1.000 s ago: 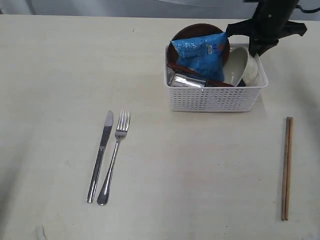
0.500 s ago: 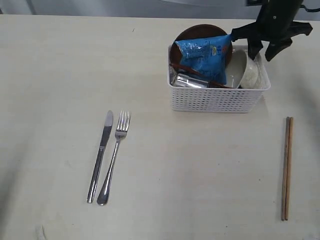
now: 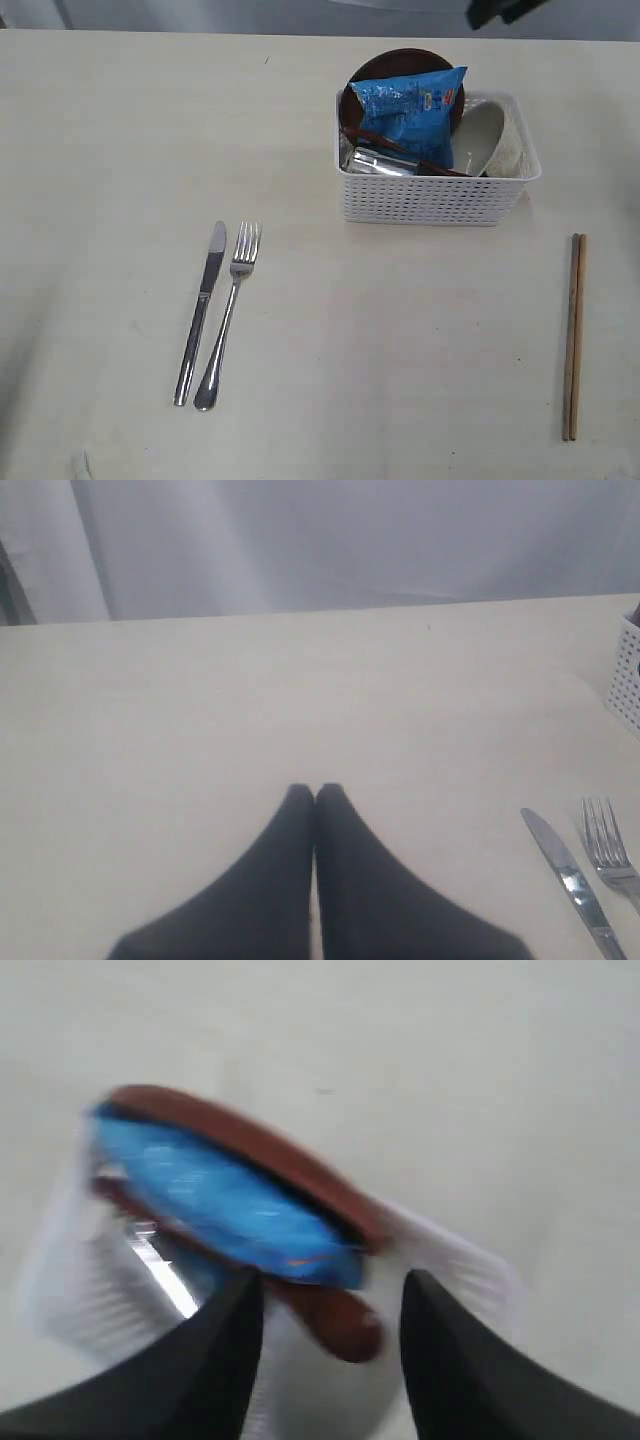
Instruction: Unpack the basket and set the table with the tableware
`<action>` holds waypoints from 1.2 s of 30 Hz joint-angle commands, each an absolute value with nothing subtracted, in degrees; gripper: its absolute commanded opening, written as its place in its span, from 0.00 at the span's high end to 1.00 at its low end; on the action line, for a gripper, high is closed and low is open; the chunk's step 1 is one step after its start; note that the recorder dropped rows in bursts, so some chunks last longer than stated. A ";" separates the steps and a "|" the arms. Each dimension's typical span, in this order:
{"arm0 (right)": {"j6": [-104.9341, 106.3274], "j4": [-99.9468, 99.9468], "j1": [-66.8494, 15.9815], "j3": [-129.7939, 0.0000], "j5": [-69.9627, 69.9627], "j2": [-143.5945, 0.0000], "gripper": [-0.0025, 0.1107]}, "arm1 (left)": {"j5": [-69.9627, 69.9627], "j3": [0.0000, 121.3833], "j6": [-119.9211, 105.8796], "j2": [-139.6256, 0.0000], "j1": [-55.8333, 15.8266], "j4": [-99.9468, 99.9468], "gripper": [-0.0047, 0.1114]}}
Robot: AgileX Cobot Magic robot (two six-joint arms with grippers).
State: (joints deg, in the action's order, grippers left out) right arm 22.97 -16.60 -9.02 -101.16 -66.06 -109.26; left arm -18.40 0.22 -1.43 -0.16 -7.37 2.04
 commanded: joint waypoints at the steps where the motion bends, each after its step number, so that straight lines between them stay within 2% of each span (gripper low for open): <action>1: 35.68 -26.10 -14.90 -99.59 -69.96 -108.22 0.61 | -18.32 0.00 -1.76 0.00 -7.22 1.93 0.96; 5: 38.46 -20.34 -22.13 -94.10 -68.20 -108.13 0.61 | -18.32 0.00 -1.76 0.00 -7.22 1.93 0.96; 13: 36.24 -5.00 -30.17 -82.29 -44.72 -108.13 0.61 | -18.32 0.00 -1.76 0.00 -7.22 1.93 0.96; 17: 35.53 -3.55 -30.92 -79.43 -37.74 -108.23 0.61 | -18.32 0.00 -1.76 0.00 -7.22 1.93 0.96; 24: 35.96 -3.55 -30.92 -79.06 -38.62 -111.15 0.61 | -18.32 0.00 -1.76 0.00 -7.22 1.93 0.96; 36: 34.69 -0.87 -30.92 -79.06 -30.25 -113.29 0.61 | -18.32 0.00 -1.76 0.00 -7.22 1.93 0.96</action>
